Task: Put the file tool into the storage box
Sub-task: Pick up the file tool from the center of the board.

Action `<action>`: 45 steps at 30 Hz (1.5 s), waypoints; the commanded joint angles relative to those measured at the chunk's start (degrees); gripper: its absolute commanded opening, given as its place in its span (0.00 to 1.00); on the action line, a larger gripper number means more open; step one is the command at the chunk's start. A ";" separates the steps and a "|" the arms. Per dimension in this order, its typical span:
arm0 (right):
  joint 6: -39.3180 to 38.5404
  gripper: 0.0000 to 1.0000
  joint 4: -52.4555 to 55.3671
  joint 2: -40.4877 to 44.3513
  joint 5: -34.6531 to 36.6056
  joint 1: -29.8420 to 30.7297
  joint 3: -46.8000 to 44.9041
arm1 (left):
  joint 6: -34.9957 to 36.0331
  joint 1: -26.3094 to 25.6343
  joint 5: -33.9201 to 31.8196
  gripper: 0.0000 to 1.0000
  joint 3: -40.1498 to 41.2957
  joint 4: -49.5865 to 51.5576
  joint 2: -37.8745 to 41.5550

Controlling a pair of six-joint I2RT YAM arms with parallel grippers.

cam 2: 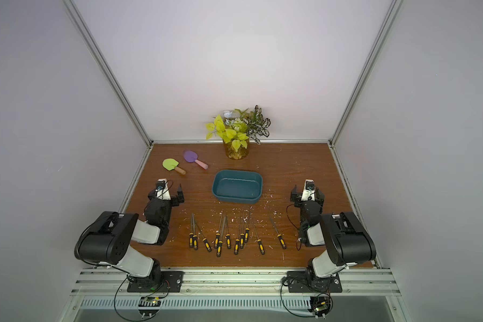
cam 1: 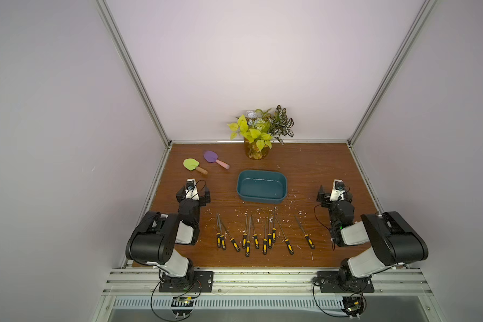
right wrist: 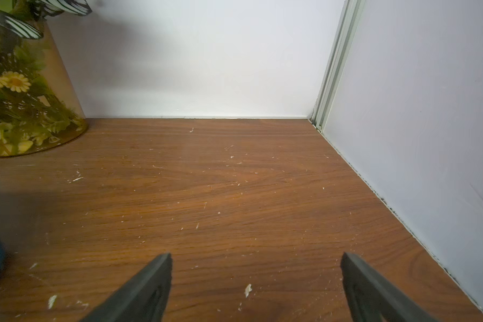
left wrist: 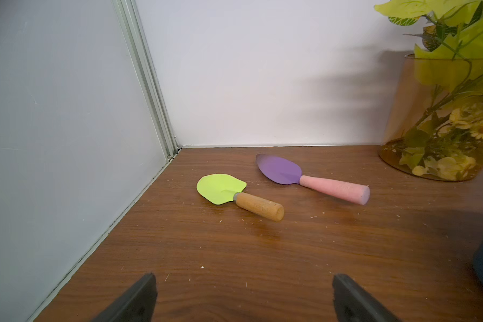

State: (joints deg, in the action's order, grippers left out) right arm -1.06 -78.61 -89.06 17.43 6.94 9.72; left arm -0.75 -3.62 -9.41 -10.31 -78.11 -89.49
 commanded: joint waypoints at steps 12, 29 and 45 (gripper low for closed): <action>0.62 1.00 0.12 0.31 -2.95 -1.30 1.53 | 0.54 0.80 0.34 0.99 -0.44 0.09 0.28; -1.22 0.99 2.29 3.03 -5.75 -0.84 1.67 | 0.38 -5.79 -25.18 1.00 -1.43 6.56 9.84; 25.87 0.97 55.82 36.21 -21.19 3.12 11.79 | -29.31 -14.31 -17.24 1.00 -36.00 81.05 21.30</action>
State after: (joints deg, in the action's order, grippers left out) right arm 16.64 -32.21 -55.70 3.88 9.41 21.71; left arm -21.61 -18.31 -38.13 -43.64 -15.90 -68.34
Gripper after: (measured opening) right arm 0.978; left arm 0.998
